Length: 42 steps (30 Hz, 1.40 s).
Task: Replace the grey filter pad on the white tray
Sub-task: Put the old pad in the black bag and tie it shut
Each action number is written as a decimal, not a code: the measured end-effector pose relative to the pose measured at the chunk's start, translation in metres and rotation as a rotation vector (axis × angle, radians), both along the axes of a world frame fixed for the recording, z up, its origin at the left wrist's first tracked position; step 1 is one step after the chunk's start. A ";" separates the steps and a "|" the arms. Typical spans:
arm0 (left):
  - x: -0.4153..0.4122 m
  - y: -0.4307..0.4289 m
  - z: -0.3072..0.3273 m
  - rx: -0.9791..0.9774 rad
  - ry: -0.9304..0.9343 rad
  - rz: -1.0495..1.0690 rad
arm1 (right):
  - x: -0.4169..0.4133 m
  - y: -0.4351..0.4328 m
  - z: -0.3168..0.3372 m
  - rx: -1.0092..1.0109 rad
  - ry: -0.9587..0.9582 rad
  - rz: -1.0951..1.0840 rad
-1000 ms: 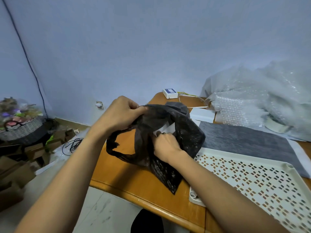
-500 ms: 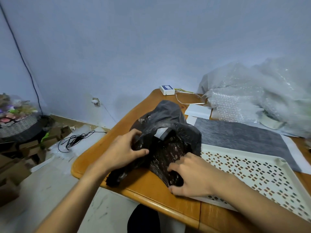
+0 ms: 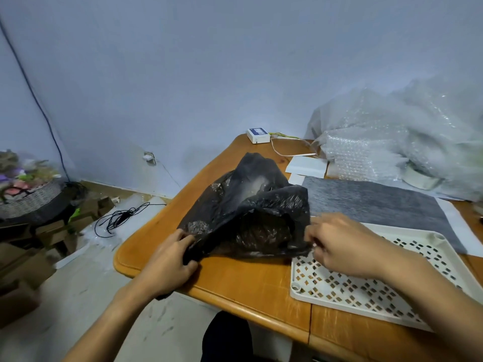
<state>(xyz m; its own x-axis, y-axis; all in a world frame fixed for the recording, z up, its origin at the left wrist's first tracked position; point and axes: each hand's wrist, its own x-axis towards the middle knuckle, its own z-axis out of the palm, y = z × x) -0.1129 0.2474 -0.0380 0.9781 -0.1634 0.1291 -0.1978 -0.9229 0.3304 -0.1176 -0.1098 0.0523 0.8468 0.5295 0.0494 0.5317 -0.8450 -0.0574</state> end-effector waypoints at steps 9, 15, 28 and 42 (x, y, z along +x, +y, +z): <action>-0.008 0.028 0.013 -0.006 -0.007 0.058 | -0.020 0.015 -0.005 0.168 0.102 0.057; -0.019 0.043 0.011 0.100 0.040 0.090 | -0.020 0.039 -0.037 0.030 0.052 0.191; 0.014 0.069 0.000 -0.122 -0.287 0.565 | -0.057 0.045 -0.040 0.062 0.264 0.246; 0.040 0.100 0.023 -0.798 -0.171 0.760 | -0.058 0.031 -0.023 0.390 0.147 0.215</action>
<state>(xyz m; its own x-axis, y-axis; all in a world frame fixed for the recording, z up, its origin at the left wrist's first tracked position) -0.0731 0.3474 -0.0149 0.7479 0.6599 0.0726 0.2285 -0.3587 0.9051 -0.1751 -0.0791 0.0288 0.7330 0.6593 0.1676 0.6548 -0.6170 -0.4366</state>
